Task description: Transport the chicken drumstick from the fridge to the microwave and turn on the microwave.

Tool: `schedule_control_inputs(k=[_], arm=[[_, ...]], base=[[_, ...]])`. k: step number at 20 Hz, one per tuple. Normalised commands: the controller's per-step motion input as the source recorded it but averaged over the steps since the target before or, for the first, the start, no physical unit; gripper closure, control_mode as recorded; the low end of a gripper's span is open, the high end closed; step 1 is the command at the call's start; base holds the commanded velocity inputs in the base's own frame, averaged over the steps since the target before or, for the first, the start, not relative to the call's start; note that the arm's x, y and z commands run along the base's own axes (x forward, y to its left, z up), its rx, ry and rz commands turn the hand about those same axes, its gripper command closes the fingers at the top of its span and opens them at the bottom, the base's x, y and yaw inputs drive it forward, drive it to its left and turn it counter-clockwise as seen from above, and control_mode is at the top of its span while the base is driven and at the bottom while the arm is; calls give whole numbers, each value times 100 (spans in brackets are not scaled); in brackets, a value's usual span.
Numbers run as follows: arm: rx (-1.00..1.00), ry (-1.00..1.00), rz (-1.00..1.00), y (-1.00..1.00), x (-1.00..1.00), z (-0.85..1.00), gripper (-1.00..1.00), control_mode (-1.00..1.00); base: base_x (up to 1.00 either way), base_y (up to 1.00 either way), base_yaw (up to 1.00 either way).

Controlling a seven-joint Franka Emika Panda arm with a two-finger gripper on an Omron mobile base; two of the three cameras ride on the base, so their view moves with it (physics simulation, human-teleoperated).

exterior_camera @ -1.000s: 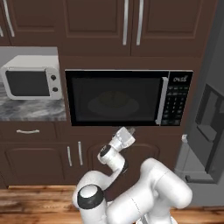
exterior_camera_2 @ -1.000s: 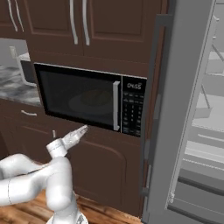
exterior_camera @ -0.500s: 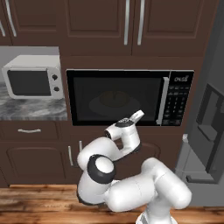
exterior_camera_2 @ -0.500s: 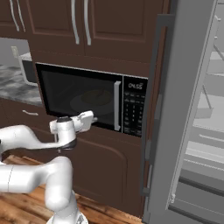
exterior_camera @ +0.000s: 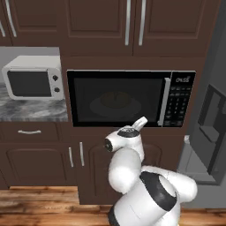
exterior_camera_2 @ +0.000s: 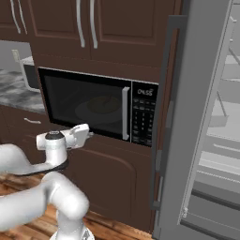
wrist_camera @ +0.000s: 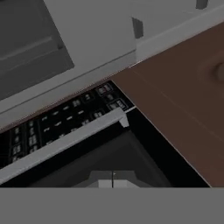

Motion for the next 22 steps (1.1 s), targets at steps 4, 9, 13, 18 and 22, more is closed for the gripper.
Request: schedule_control_inputs(k=[4,9,13,18,22], arm=[[27,17,-8,-34,-98,52,100,-100],[29,0,-19,-27,-100,65,100,-100],[33,-1,-27,-59,-100,45,100,-100],[27,0,-1,-69,-32,31,100,-100],[18,3,15,-61,15,36,100,-100]], base=[[0,0,0],[0,0,0],[0,0,0],[0,0,0],[0,0,0]])
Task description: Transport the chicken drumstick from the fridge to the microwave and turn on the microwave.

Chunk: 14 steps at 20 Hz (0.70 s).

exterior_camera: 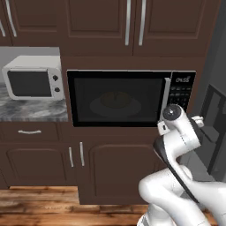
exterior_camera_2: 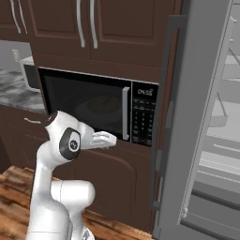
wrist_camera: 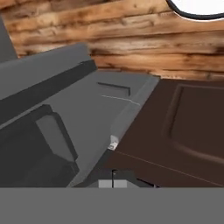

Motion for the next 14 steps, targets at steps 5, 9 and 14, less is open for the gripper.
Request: schedule_control_inputs(k=[5,9,14], arm=[[2,27,25,-29,58,25,100,-100],[0,43,14,0,87,25,100,-100],[0,25,3,-4,63,5,100,-100]], base=[[0,0,0],[0,0,0],[0,0,0]])
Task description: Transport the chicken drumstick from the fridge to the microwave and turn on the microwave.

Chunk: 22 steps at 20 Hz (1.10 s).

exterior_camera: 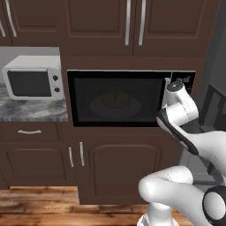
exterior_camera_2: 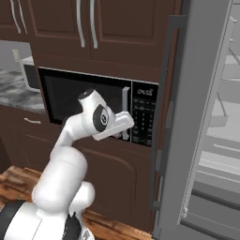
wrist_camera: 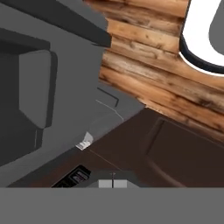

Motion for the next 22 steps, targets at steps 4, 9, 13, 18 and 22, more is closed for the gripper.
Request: schedule_control_inputs(k=[4,9,13,18,22], arm=[[0,2,0,-11,24,-11,100,-100],[-8,-21,0,-1,-29,-37,100,-100],[-4,-19,0,-11,-22,-58,100,-100],[0,-10,0,-31,-10,-59,100,-100],[0,-3,-4,-13,24,-10,100,-100]], base=[[0,0,0],[0,0,0],[0,0,0],[0,0,0],[0,0,0]])
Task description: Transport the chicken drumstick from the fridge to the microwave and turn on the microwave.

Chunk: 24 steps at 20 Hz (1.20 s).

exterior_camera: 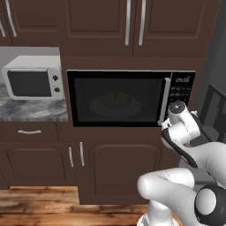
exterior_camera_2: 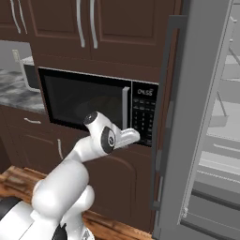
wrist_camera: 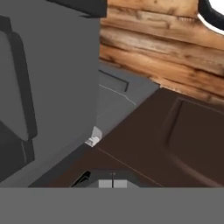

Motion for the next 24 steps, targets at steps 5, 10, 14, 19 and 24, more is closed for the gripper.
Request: schedule_control_inputs(k=[5,10,14,19,24], arm=[[0,0,-7,0,31,0,100,-100],[0,0,-9,1,42,2,100,-100],[0,0,-4,5,30,0,100,-100],[0,-5,1,5,28,-3,100,-100],[0,-11,9,-3,15,-8,100,-100]], base=[[0,0,0],[0,0,0],[0,0,0],[0,0,0],[0,0,0]])
